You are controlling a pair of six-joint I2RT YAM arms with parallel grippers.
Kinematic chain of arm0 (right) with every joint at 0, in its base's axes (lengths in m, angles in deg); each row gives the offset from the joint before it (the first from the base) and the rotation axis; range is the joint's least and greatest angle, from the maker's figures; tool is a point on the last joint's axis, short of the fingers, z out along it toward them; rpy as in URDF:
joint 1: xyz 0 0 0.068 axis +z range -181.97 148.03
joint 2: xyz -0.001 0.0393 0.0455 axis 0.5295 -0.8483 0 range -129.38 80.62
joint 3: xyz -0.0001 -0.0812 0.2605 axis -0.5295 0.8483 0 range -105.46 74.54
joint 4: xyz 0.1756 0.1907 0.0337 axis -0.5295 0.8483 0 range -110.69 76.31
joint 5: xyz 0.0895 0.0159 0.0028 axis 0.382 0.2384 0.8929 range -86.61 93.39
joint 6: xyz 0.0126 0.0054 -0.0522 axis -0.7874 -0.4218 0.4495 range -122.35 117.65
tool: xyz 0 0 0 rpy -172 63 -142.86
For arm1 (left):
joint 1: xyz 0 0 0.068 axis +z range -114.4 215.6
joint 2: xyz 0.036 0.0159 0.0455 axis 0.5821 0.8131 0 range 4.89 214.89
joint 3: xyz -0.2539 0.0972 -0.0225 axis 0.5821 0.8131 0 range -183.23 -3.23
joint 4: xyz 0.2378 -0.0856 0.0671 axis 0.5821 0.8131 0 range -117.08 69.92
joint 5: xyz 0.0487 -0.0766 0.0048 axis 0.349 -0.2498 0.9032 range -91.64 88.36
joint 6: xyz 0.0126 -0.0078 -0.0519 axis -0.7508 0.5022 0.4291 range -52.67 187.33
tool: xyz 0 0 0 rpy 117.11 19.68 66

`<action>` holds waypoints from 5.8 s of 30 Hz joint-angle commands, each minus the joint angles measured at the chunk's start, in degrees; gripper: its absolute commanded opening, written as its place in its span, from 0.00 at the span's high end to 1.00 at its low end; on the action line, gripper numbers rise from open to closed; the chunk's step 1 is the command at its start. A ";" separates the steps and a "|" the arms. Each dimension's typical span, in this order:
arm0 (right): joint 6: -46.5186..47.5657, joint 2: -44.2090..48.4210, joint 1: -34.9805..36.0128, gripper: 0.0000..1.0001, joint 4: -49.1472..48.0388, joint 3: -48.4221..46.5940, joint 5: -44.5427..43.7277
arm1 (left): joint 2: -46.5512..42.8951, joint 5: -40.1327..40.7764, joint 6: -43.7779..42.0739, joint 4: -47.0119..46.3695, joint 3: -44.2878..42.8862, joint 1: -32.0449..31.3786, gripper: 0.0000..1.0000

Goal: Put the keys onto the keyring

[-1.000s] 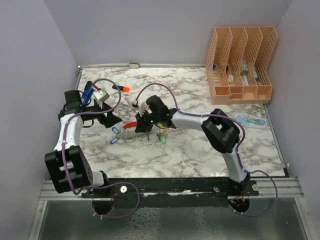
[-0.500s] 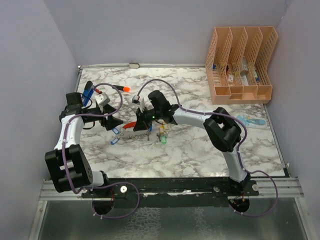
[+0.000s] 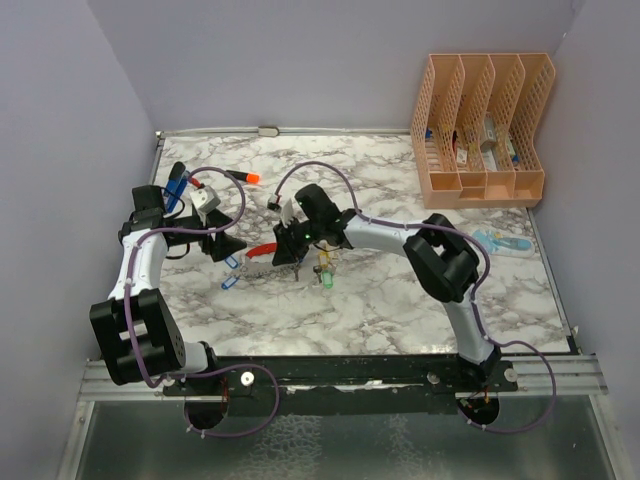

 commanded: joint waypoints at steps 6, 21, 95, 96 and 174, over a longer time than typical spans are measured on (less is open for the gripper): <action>-2.54 -4.48 0.26 0.78 2.26 -3.10 -0.30 | 0.16 -2.33 -0.94 1.06 -1.17 0.47 0.17; -4.18 -6.90 1.48 0.78 4.34 -4.88 1.66 | 0.01 -1.02 0.58 -0.95 -0.88 0.48 0.17; -10.48 8.52 7.82 0.99 -10.02 7.23 -29.11 | -2.83 -3.10 10.57 -11.09 4.71 1.62 0.13; -10.76 8.88 7.80 0.99 -11.22 7.73 -29.41 | -2.85 -3.35 10.34 -10.90 4.60 1.61 0.13; 10.06 -2.94 -2.46 0.09 12.49 -29.54 -21.03 | -9.72 8.75 39.46 -33.48 -1.51 8.41 0.10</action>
